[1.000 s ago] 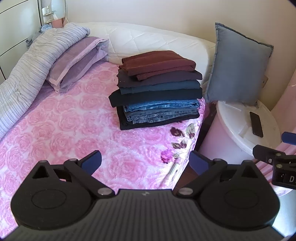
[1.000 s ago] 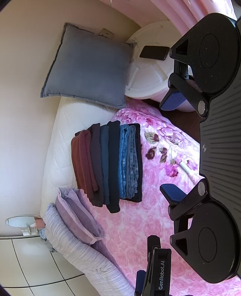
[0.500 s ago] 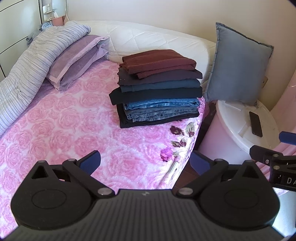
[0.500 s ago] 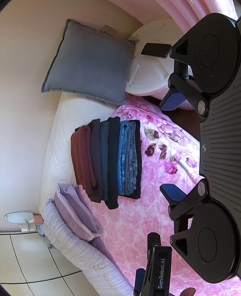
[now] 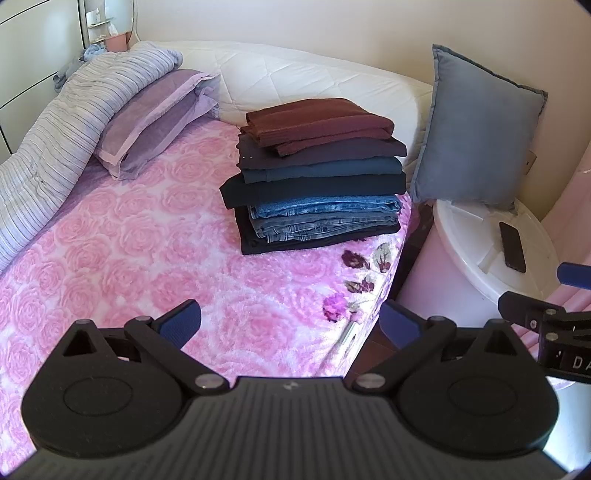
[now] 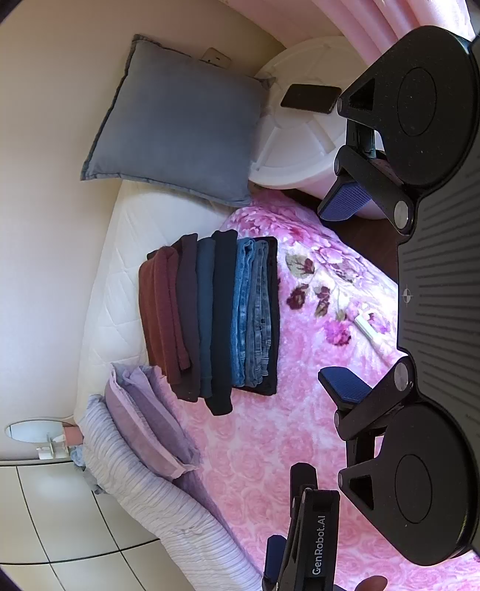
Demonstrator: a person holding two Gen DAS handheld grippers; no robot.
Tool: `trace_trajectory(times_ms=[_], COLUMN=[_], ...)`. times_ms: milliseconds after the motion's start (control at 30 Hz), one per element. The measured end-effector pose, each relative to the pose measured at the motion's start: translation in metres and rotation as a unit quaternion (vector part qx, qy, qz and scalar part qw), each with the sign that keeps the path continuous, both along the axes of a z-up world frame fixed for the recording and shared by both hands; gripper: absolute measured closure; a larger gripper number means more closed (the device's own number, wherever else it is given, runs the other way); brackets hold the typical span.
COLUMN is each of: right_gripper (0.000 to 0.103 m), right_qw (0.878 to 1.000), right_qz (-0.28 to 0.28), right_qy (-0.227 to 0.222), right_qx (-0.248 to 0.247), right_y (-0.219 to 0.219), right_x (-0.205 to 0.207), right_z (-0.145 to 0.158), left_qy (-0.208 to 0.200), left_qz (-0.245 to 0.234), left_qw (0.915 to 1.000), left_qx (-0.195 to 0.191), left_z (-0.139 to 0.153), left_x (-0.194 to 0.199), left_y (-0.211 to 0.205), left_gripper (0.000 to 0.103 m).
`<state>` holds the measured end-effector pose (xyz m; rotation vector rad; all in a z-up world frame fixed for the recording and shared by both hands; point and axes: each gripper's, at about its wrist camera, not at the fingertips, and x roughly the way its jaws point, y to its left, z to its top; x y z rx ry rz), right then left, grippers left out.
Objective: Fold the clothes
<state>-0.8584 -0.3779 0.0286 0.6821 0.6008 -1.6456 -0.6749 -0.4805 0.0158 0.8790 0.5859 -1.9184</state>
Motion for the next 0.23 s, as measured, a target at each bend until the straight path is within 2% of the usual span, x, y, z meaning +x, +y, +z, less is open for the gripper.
trace_trajectory(times_ms=[233], right_gripper=[0.014], right_qw=[1.000], right_qz=[-0.001], right_qy=[-0.002], right_qx=[0.002], right_y=[0.0006], right_x=[0.0004], right_z=[-0.0018], left_qy=[0.005], left_qz=[0.000], left_qw=[1.0000], left_qx=[0.000], left_z=[0.0007], left_x=[0.0012], left_y=[0.0012], left_gripper=[0.001])
